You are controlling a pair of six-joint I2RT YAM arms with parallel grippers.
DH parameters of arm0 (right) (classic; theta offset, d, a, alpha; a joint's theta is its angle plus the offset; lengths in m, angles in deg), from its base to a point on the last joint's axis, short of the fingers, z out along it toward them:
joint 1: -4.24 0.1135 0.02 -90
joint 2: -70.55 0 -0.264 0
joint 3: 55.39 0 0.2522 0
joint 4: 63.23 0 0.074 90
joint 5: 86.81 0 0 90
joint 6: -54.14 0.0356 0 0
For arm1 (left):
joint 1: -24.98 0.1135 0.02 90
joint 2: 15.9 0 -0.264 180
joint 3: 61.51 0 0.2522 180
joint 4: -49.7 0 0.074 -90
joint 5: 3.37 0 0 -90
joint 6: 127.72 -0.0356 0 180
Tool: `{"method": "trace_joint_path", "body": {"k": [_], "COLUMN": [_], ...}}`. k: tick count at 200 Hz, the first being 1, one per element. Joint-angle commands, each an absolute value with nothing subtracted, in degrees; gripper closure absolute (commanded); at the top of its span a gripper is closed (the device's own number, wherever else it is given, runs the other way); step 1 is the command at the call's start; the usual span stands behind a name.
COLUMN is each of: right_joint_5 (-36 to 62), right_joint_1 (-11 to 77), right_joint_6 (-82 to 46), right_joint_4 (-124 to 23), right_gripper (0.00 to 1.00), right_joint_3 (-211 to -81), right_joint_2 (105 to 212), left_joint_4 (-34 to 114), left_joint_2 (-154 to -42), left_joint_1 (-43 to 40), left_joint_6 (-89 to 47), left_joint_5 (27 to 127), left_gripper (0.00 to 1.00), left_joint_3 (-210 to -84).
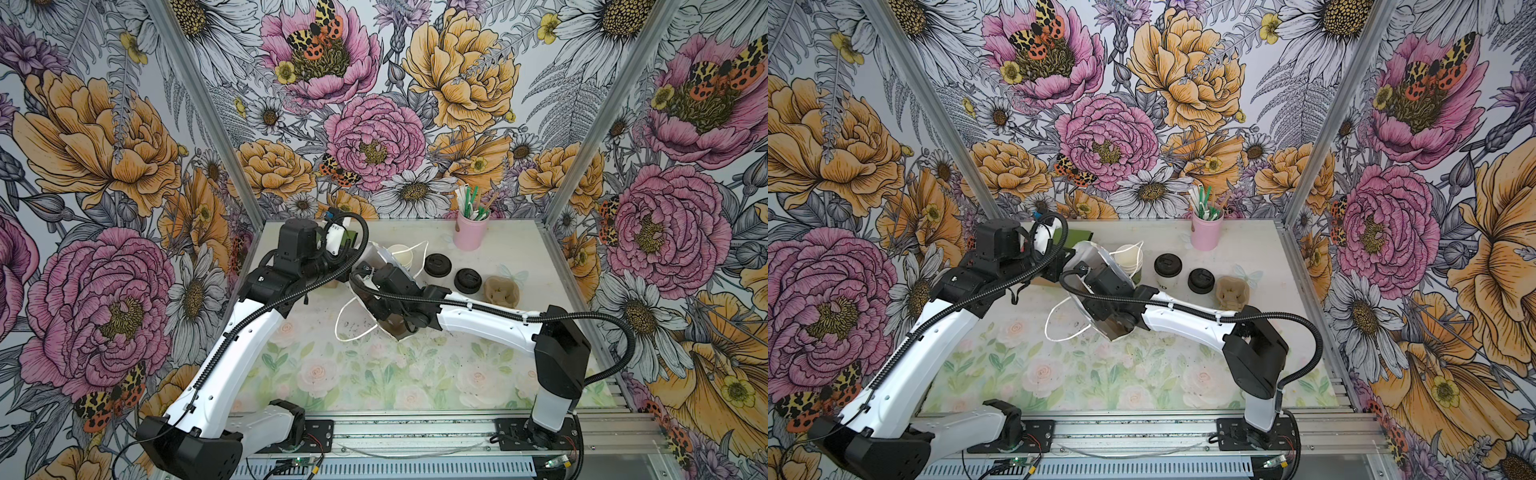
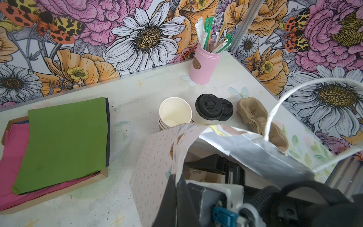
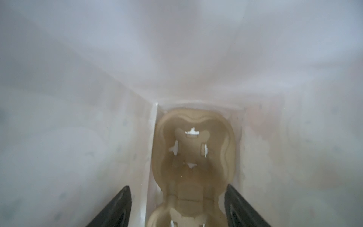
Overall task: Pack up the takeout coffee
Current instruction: 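Open the right gripper and raise it out of the bag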
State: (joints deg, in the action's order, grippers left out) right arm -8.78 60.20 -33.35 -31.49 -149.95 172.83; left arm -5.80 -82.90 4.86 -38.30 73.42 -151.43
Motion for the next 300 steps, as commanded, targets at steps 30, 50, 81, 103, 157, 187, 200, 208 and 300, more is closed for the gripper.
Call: {"method": "trace_joint_path", "body": {"k": [30, 50, 81, 103, 157, 187, 200, 208, 300], "right_joint_5": [-6.5, -5.8, -3.0, -1.0, 2.4, 4.5, 4.9, 5.0, -3.9], "right_joint_1": [60.9, 61.0, 61.3, 61.7, 62.1, 62.3, 62.3, 62.3, 63.6], "right_joint_6": [-32.5, -31.9, -30.6, -29.4, -26.8, -25.9, -25.4, -25.0, -23.6], "right_joint_4": [-42.4, -44.2, -48.7, -51.7, -55.5, -56.8, -57.5, -58.1, -48.1], "right_gripper": [0.15, 0.13, 0.11, 0.11, 0.09, 0.08, 0.08, 0.08, 0.52], "right_joint_3": [-144.3, -143.1, -140.8, -139.5, -138.0, -137.6, -137.4, -137.1, -145.4], "right_joint_2": [165.0, 163.7, 162.4, 161.5, 159.6, 159.2, 159.1, 159.0, 166.0], "left_joint_4": [-4.3, -4.4, -4.4, -2.8, 0.7, 0.9, 1.0, 1.0, 1.0], "left_joint_2": [-80.4, -79.9, -79.1, -77.5, -73.2, -72.6, -72.7, -72.7, -74.3], "left_joint_1": [4.9, 4.9, 4.4, 3.5, 3.1, 3.1, 3.1, 3.1, -0.3], "left_joint_6": [-39.3, -39.1, -38.6, -38.7, -39.0, -39.3, -39.3, -39.2, -38.5], "left_joint_5": [74.4, 74.1, 73.4, 72.9, 73.4, 73.3, 73.5, 73.6, 76.6], "left_gripper": [1.00, 1.00, 1.00, 1.00, 1.00, 1.00, 1.00, 1.00, 1.00], "left_joint_3": [-150.4, -149.9, -149.2, -147.7, -144.0, -143.3, -143.0, -142.9, -143.6]}}
